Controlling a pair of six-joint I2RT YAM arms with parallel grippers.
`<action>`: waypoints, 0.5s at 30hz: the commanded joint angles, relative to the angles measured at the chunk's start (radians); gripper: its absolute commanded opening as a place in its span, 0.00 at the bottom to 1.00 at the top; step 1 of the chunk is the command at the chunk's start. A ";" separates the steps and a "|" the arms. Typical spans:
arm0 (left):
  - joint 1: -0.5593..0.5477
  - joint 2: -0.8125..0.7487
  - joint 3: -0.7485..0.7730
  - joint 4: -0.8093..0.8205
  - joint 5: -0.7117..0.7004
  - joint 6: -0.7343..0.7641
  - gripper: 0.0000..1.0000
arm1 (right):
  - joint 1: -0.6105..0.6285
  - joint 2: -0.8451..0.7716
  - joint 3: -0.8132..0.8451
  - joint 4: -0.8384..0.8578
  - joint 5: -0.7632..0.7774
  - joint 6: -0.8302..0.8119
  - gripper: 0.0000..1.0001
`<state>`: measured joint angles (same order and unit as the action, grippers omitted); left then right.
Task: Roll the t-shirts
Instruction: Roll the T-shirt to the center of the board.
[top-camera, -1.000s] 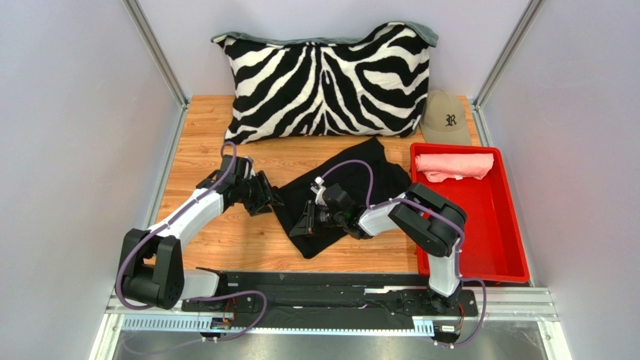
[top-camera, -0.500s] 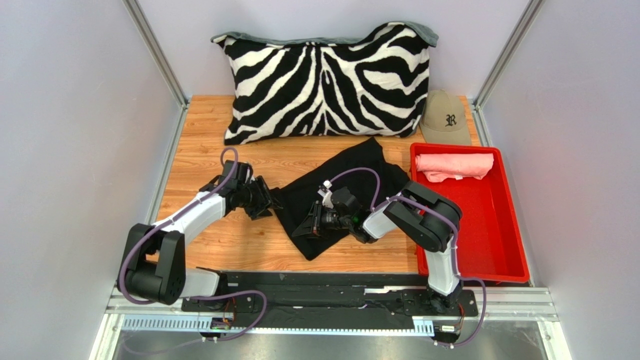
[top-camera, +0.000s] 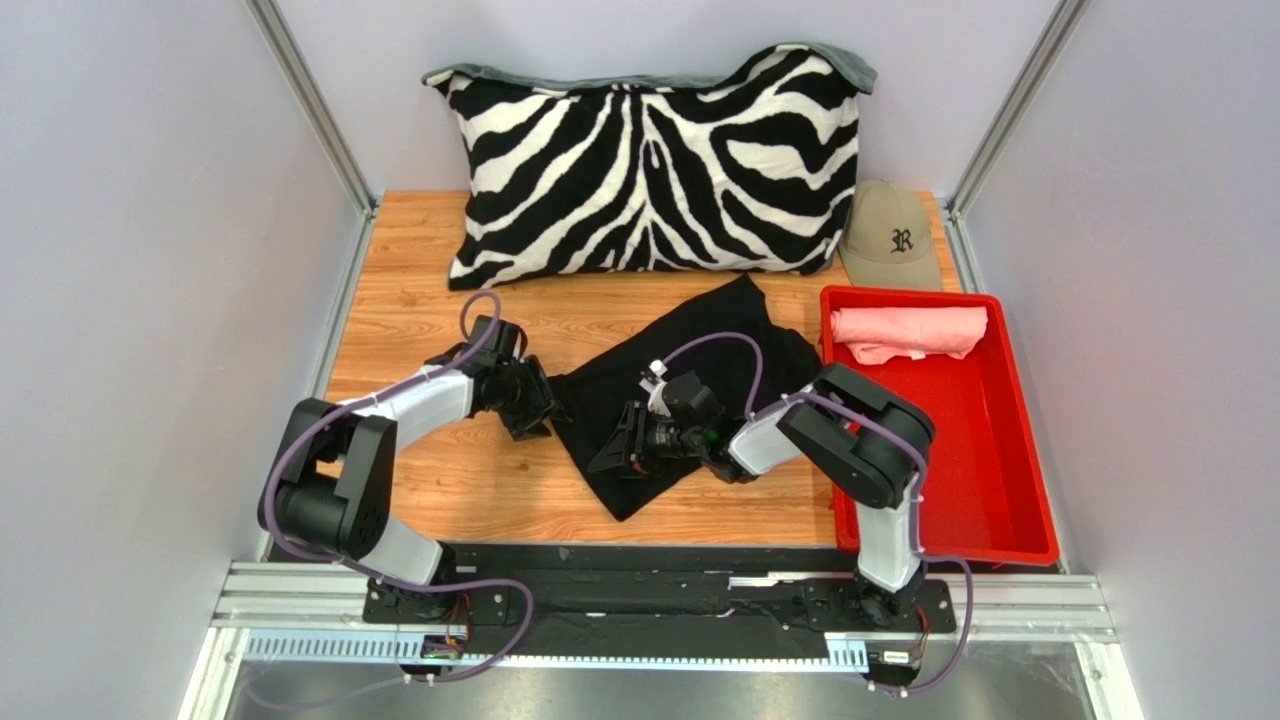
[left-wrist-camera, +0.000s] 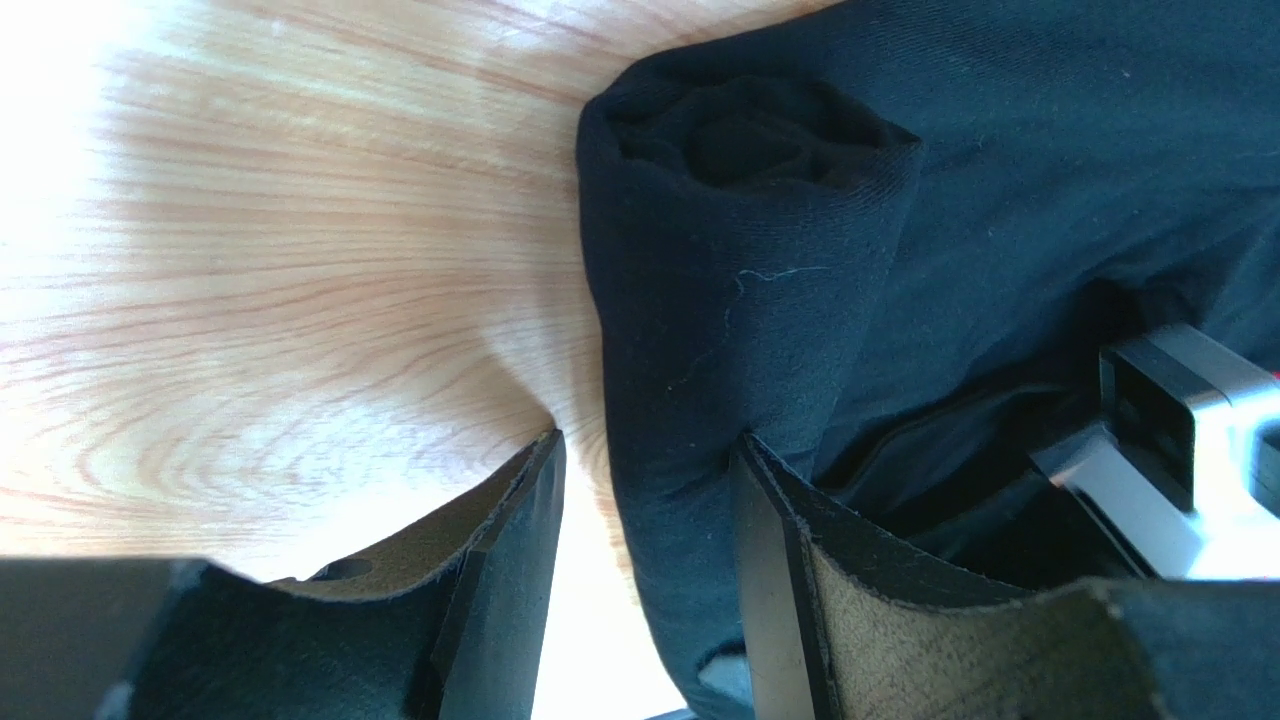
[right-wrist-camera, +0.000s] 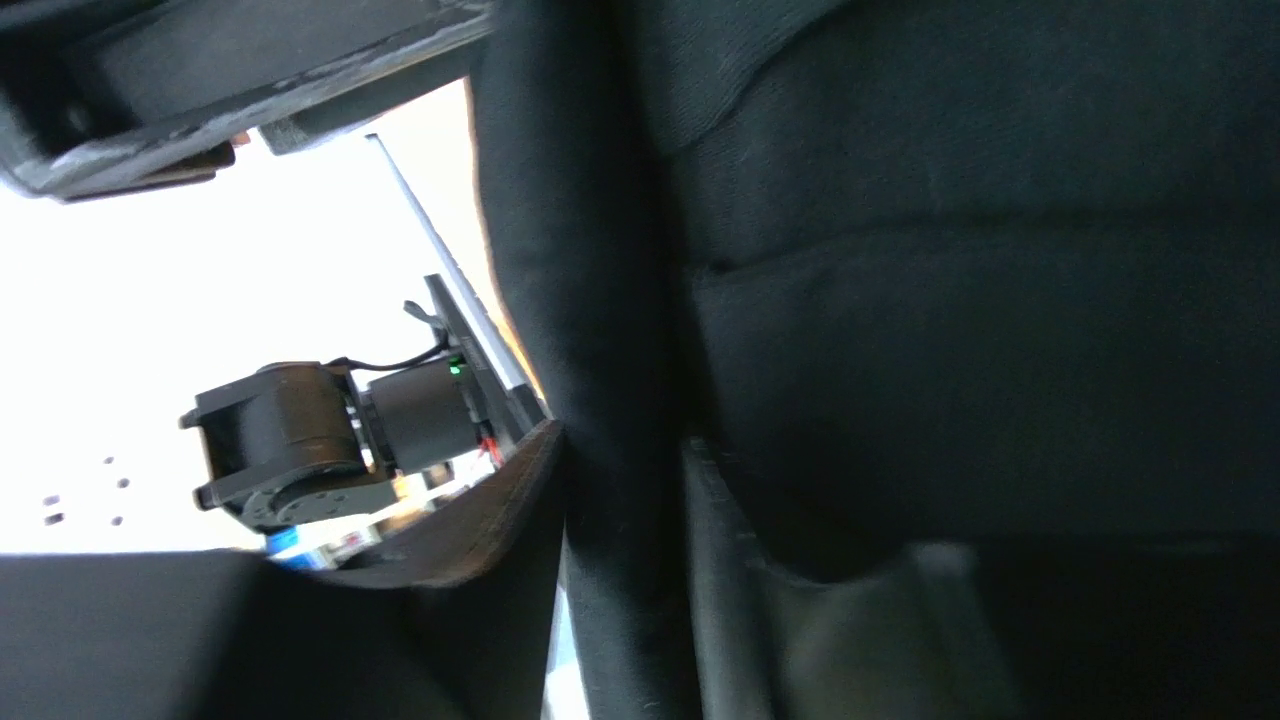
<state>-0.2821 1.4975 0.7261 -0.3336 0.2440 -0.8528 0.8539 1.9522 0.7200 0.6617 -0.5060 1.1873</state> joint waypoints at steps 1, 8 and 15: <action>-0.028 0.029 0.061 -0.065 -0.098 -0.031 0.53 | 0.020 -0.143 0.041 -0.291 0.093 -0.176 0.44; -0.039 0.047 0.095 -0.125 -0.138 -0.031 0.53 | 0.096 -0.312 0.087 -0.599 0.276 -0.380 0.52; -0.043 0.063 0.116 -0.139 -0.138 -0.026 0.52 | 0.180 -0.368 0.119 -0.834 0.456 -0.437 0.52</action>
<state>-0.3214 1.5448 0.8112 -0.4454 0.1497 -0.8753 0.9909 1.6176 0.7895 0.0368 -0.2062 0.8337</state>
